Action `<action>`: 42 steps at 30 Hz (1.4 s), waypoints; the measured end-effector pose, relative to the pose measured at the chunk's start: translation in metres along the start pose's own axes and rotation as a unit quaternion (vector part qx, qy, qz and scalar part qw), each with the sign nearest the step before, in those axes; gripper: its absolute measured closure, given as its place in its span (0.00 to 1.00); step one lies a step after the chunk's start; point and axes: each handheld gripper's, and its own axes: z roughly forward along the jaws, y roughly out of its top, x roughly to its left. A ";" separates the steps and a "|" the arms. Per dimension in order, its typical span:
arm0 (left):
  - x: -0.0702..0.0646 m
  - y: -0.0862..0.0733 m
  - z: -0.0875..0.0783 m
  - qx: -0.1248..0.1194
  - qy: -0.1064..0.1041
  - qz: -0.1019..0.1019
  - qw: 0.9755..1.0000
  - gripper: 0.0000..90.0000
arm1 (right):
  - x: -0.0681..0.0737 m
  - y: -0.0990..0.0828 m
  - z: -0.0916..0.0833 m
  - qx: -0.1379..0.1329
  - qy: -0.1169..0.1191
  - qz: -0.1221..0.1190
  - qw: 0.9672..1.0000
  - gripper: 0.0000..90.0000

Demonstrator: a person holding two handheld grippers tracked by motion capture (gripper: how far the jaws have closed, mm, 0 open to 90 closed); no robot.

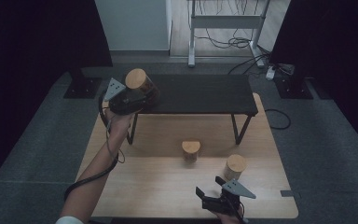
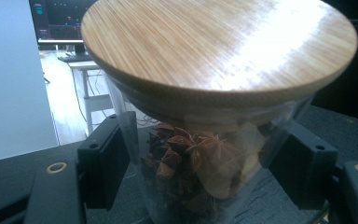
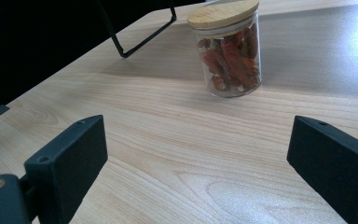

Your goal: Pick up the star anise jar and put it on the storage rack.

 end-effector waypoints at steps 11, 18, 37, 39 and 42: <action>-0.002 0.003 0.011 0.009 0.011 0.009 1.000 0.29 | -0.001 0.000 0.000 -0.001 0.001 0.002 1.000 0.05; -0.003 0.006 0.017 0.021 0.017 0.004 1.000 0.29 | -0.001 0.000 0.000 -0.001 0.002 0.001 1.000 0.05; -0.012 0.017 0.037 0.045 0.040 0.012 0.998 0.29 | 0.000 0.000 -0.001 -0.002 0.004 -0.001 1.000 0.05; -0.013 0.017 0.040 0.048 0.043 0.012 0.998 0.29 | 0.000 -0.001 -0.001 -0.003 0.005 -0.002 1.000 0.05; -0.016 0.016 0.043 0.048 0.046 0.018 0.998 0.29 | 0.001 -0.001 -0.001 -0.003 0.004 -0.002 1.000 0.05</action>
